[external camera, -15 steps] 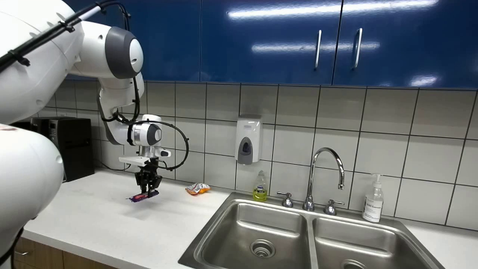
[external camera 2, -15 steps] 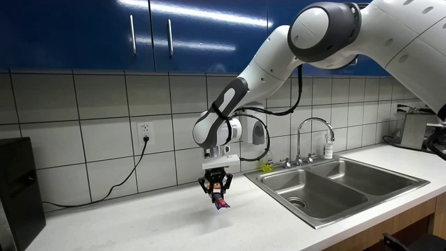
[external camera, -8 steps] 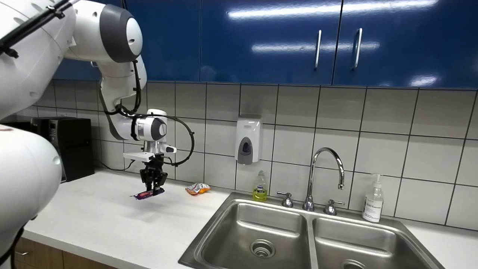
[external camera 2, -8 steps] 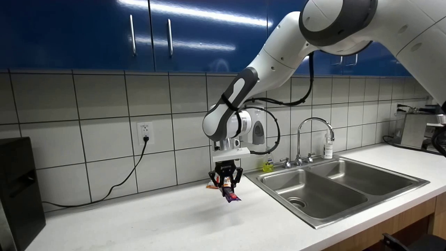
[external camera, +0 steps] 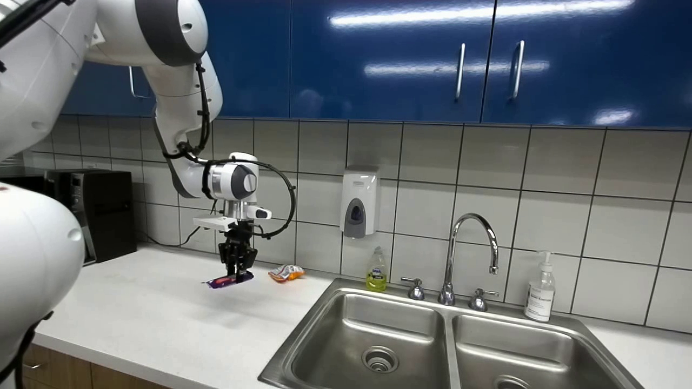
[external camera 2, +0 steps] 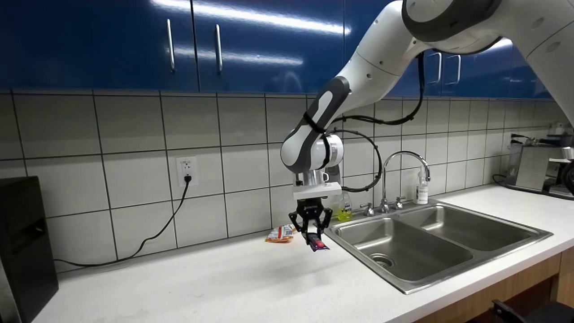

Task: Move the chocolate bar to the sink

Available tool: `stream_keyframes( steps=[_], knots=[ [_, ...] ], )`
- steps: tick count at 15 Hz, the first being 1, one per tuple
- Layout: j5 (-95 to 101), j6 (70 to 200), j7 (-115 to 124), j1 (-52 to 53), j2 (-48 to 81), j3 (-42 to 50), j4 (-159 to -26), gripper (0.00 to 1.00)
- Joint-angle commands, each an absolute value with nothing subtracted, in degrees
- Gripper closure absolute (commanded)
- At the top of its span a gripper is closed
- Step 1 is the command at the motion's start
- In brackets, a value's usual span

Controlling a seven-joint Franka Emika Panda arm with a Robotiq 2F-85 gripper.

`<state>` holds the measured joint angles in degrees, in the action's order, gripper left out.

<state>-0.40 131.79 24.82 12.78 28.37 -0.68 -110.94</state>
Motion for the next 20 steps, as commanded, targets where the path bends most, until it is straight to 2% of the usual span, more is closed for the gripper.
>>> stream_keyframes(
  steps=[1,12,20],
  knots=[
    [-2.13,133.93,24.45,10.34,23.48,-0.08,-116.48,0.88],
    [-3.48,136.79,23.33,3.55,18.92,4.01,-123.23,0.88],
    [-3.76,136.55,19.12,-2.69,20.76,7.00,-121.07,0.88]
  ],
)
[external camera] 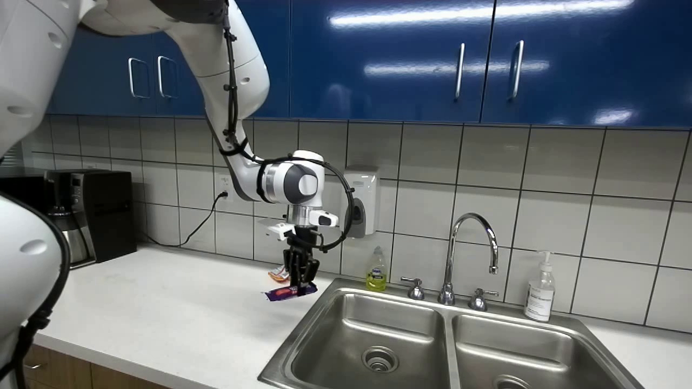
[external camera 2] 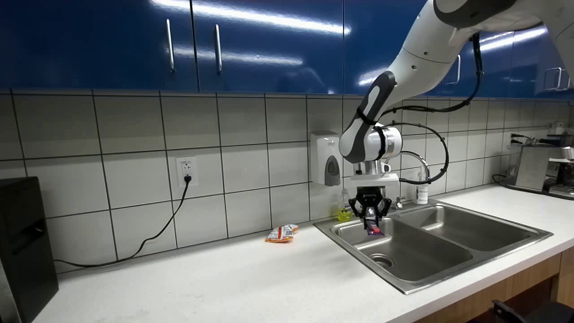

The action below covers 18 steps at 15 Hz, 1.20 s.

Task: Move the chocolate bar to the sink

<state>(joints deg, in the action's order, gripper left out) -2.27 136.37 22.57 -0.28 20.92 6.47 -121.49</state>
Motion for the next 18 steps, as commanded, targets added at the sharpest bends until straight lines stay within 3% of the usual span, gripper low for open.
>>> stream_keyframes(
  steps=[1,18],
  knots=[
    [-3.63,136.35,18.66,-3.29,21.00,7.38,-120.70,0.88],
    [-2.90,135.47,18.35,-7.31,37.65,10.41,-103.63,0.88]
  ],
)
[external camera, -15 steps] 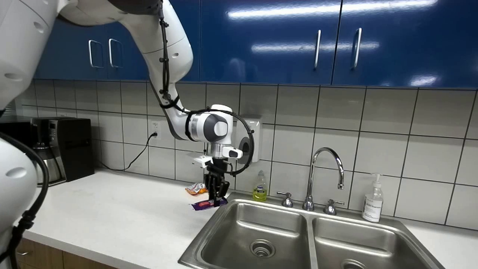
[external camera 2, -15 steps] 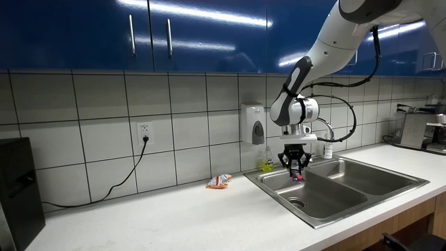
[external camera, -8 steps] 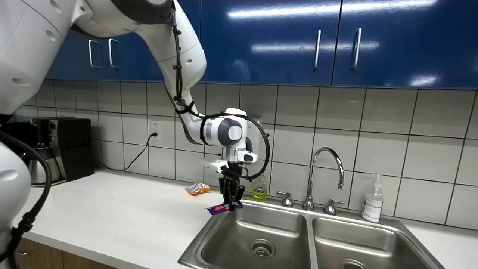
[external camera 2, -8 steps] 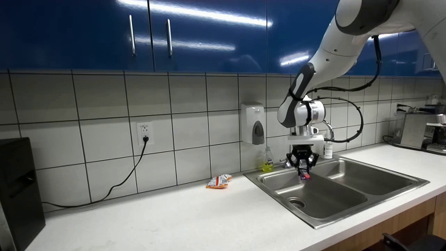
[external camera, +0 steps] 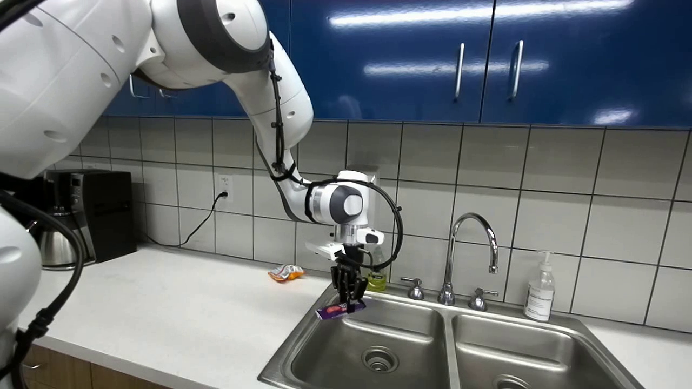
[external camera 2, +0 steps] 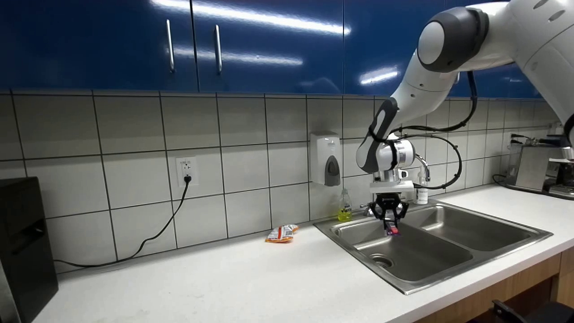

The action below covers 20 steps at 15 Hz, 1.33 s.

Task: Move the chocolate bar to the sink

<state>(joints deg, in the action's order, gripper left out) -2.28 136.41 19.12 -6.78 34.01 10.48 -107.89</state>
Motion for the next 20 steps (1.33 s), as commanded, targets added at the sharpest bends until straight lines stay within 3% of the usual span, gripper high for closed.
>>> stream_keyframes(
  steps=[1,20],
  knots=[
    [-2.97,135.61,18.39,-7.29,38.86,10.35,-102.80,0.88],
    [-2.33,136.84,18.49,-6.67,55.08,10.88,-91.15,0.88]
  ],
)
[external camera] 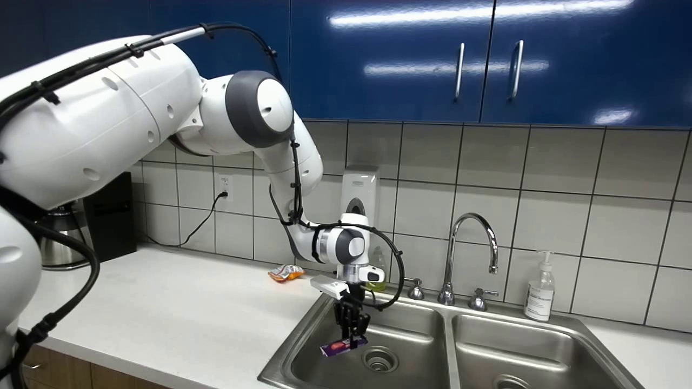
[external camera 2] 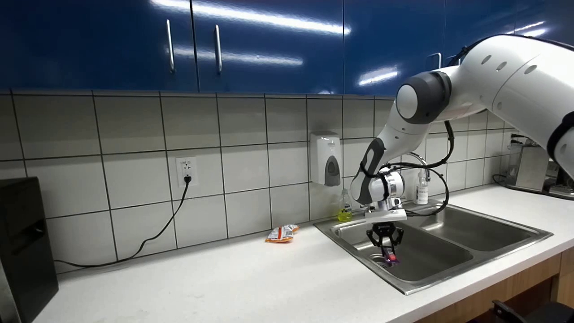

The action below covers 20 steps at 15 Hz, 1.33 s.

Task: Move the chocolate bar to the sink

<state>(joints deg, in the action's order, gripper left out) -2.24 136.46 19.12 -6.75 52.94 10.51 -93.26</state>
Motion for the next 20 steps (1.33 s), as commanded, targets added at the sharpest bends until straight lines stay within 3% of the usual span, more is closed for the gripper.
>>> stream_keyframes(
  steps=[1,20],
  knots=[
    [-2.44,137.15,18.34,-6.75,55.62,10.75,-91.07,0.88],
    [-2.16,140.81,18.72,-6.29,62.96,12.09,-87.95,0.88]
  ],
)
